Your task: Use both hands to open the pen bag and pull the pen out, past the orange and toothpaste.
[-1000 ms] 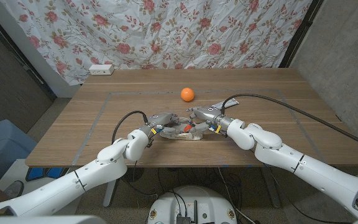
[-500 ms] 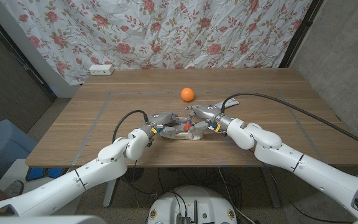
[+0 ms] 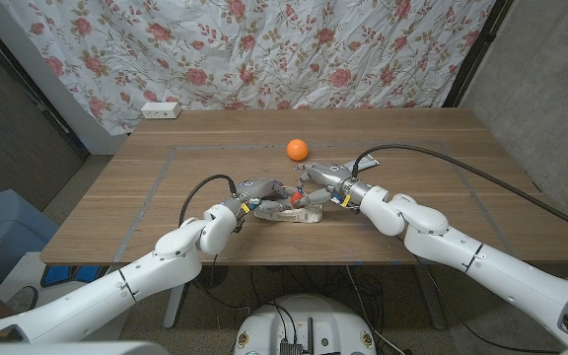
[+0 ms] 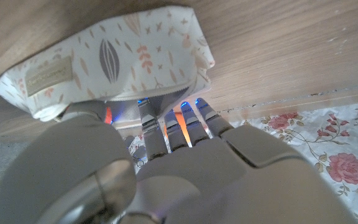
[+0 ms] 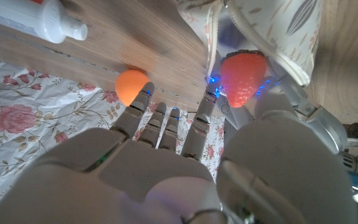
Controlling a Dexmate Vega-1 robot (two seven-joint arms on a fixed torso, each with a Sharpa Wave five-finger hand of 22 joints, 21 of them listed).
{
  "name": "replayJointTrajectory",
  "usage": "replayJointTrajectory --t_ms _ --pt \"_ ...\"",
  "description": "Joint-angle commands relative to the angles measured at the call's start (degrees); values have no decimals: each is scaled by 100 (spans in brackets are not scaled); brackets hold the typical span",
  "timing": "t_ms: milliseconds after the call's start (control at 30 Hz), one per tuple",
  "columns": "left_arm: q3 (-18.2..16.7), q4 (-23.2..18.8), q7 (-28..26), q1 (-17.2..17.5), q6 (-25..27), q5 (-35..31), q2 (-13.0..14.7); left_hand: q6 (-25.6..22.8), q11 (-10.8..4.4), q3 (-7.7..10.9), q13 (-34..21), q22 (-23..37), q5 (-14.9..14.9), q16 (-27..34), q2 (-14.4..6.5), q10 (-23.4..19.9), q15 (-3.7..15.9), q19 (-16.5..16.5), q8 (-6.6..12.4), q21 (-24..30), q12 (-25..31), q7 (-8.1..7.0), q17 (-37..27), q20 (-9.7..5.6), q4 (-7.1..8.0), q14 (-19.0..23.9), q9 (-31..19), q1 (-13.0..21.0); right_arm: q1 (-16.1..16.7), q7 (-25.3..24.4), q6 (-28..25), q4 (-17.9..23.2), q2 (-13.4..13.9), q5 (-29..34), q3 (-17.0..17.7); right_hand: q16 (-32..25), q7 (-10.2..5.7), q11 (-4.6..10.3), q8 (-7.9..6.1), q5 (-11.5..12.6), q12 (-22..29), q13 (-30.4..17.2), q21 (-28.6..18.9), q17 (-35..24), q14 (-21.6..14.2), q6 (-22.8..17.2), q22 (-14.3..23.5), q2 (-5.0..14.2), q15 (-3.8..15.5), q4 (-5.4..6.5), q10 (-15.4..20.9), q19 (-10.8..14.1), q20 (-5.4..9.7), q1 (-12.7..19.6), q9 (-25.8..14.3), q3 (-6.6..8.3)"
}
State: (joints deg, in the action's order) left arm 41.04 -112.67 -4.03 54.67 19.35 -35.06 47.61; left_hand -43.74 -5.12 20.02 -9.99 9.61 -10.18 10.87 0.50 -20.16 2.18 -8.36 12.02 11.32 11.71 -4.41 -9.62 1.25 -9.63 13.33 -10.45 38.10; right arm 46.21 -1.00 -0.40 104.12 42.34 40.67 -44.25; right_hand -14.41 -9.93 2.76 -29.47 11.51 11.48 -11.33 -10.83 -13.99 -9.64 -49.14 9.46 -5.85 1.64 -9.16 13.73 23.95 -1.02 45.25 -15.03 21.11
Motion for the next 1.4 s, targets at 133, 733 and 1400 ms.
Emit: replayJointTrajectory --t_ms 133,733,1400 --pt "-132 -255 -102 118 108 -125 50 -182 -39 57 -29 18 -9 26 -35 -169 227 -122 -10 29 51 8 -7 -16 -7 154 15 114 73 -147 60 143 57 -65 125 -42 1 0 -62 37 36 -7 -18 -28 -46 -77 15 40 -25 13 42 34 11 27 -41 10" --pt "-347 -455 -282 296 78 -131 137 -325 -94 75 -31 21 3 48 -46 -299 296 -224 -23 28 49 -16 -7 -21 -2 370 17 171 289 -304 -65 380 138 -307 421 -49 4 -1 -106 30 31 -6 -13 -38 -52 -104 15 54 -30 16 67 46 16 46 -58 1" --pt "-782 -430 -634 483 -191 381 172 -164 -121 34 -38 26 29 1 -93 -271 294 -274 -132 10 -14 -111 -20 -31 92 387 5 37 434 -522 -382 547 135 -496 665 -51 -4 5 -146 24 33 -6 0 -47 -50 -118 15 74 -12 15 111 28 1 73 -74 -4"
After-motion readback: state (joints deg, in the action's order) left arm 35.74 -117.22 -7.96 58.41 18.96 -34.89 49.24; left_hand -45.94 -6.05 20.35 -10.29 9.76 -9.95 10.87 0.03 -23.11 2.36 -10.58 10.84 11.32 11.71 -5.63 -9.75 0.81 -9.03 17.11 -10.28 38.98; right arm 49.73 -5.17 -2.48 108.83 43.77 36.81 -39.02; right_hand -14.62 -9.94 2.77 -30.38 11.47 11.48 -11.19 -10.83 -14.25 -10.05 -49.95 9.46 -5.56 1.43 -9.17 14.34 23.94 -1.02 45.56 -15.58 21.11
